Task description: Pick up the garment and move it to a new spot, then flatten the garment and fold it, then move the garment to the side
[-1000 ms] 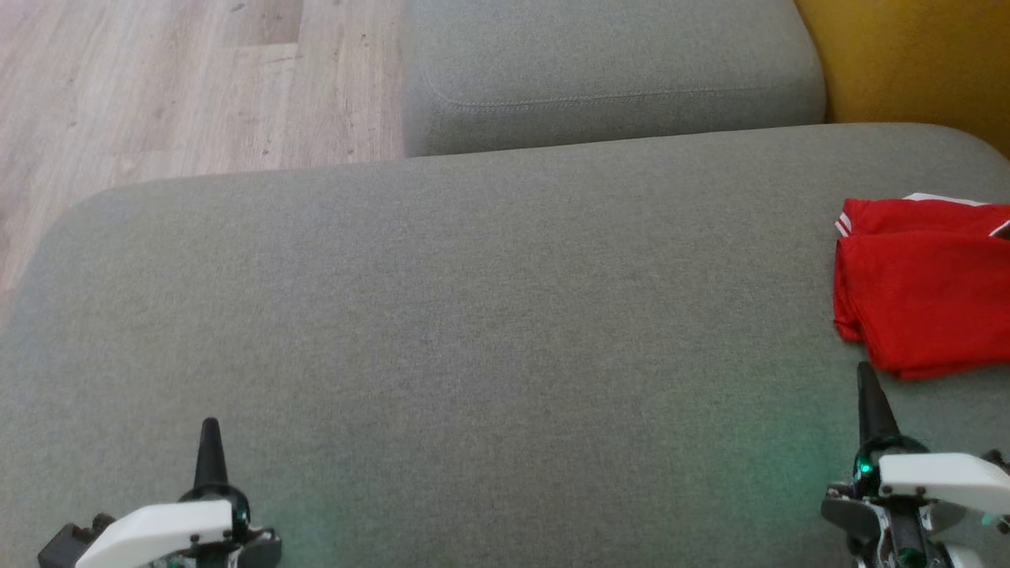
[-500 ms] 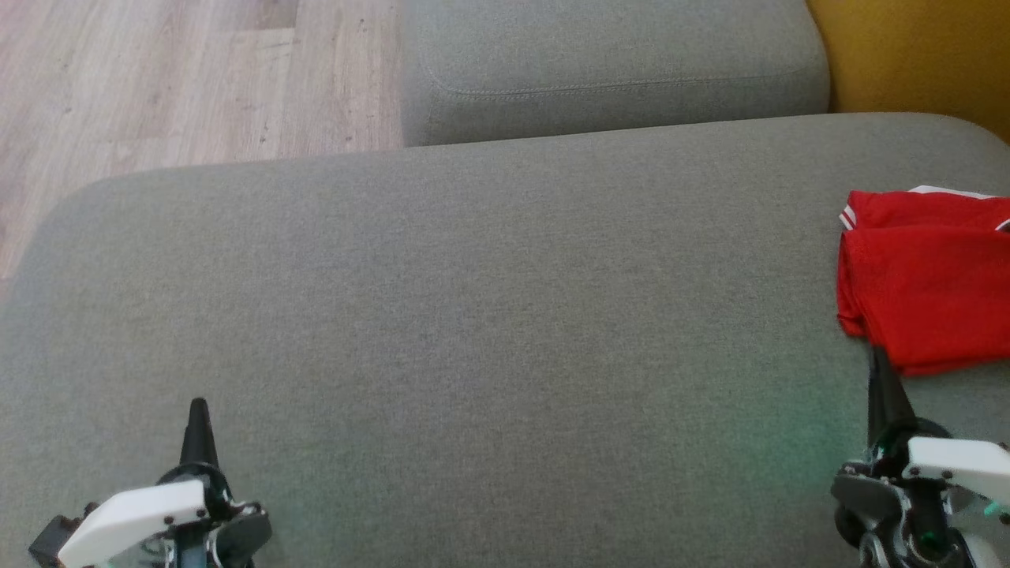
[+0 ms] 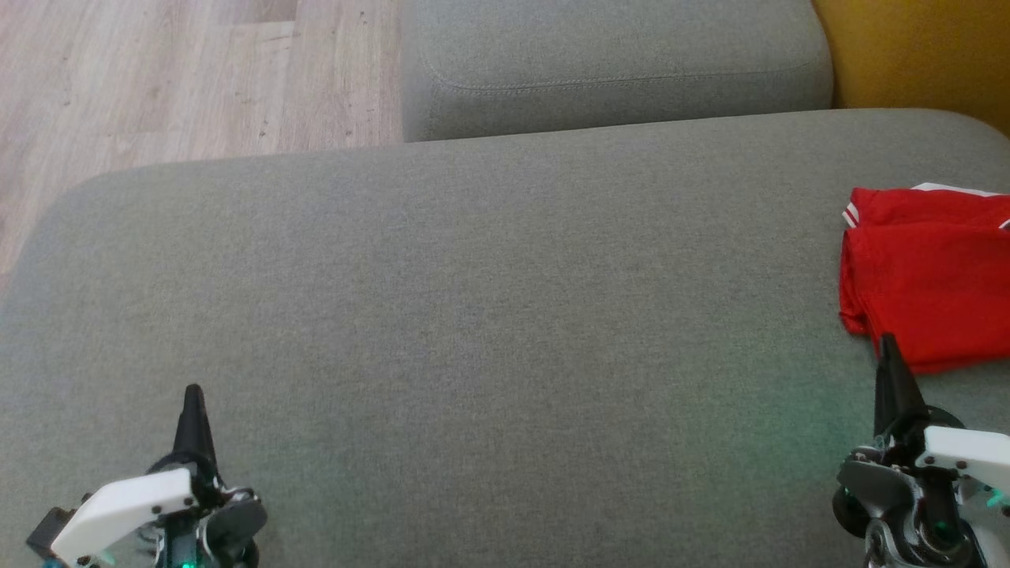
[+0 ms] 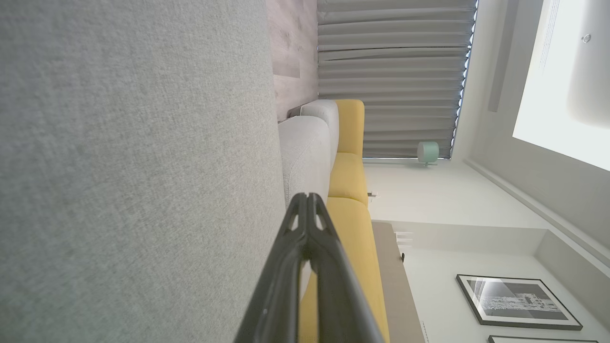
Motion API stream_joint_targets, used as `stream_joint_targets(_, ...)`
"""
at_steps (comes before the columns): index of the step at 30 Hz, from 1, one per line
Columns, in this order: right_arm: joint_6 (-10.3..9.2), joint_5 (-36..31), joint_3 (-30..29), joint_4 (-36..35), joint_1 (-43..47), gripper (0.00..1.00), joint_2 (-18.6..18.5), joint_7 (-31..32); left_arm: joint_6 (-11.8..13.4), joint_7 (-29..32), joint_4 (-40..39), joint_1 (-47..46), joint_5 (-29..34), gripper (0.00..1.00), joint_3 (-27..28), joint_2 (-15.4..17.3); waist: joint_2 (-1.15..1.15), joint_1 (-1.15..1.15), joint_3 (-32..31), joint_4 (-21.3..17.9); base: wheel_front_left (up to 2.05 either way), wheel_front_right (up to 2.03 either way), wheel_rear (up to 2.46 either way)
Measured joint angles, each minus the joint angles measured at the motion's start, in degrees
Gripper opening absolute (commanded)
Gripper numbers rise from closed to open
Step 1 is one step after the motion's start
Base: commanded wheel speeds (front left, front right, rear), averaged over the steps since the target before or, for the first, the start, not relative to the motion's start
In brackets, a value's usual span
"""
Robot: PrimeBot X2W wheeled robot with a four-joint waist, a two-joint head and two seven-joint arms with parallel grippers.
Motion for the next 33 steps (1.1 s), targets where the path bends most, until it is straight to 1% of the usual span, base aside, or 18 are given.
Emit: stream_joint_targets(33, 0.00, -0.02, -0.45, 0.00, 0.00, 0.00, 0.07, 0.53, 0.00, 0.33, 0.00, 0.00, 0.00, 0.00, 0.62, -0.30, 0.00, 0.00, -0.01, 0.00, 0.00, 0.00, 0.00)
